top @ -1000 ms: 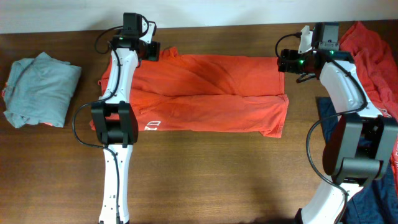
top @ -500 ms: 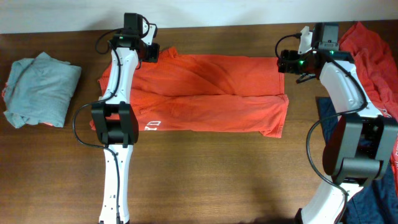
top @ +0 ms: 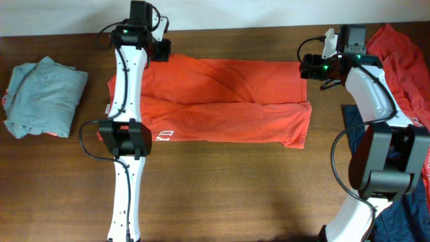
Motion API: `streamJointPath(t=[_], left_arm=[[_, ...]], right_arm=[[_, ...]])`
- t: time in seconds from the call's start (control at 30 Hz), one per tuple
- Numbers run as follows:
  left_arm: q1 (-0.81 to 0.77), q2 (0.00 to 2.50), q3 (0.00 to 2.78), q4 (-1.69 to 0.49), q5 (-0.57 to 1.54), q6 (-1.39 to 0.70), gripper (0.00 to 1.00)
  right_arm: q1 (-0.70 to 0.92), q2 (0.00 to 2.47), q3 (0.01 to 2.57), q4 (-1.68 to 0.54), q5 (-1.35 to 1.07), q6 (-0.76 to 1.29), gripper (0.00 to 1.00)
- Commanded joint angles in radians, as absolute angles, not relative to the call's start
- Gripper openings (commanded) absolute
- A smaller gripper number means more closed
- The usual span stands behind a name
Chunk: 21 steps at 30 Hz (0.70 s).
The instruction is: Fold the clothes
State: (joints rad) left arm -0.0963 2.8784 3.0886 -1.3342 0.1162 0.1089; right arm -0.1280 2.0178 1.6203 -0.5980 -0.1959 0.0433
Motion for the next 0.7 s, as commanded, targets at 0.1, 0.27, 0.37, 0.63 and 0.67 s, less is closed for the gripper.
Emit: streamJointPath(t=[0.1, 0.27, 0.37, 0.63, 0.67], left_arm=[[-0.102, 2.864, 3.108, -1.570, 0.109, 0.109, 0.00], [-0.104, 2.862, 3.108, -1.688, 0.118, 0.098, 0.00], [-0.115, 2.862, 3.108, -1.688, 0.146, 0.091, 0.00], [-0.148, 2.805, 3.108, -1.688, 0.146, 0.075, 0.63], [-0.148, 2.785, 3.108, -1.688, 0.146, 0.074, 0.64]], right_arm=[[-0.118, 2.019, 1.638, -0.598, -0.184, 0.033, 0.81], [-0.118, 2.019, 1.638, -0.607, -0.184, 0.033, 0.81], [-0.118, 2.019, 1.638, -0.609, -0.184, 0.033, 0.81], [-0.118, 2.019, 1.638, -0.610, -0.183, 0.014, 0.81], [-0.118, 2.019, 1.638, -0.610, -0.183, 0.007, 0.81]])
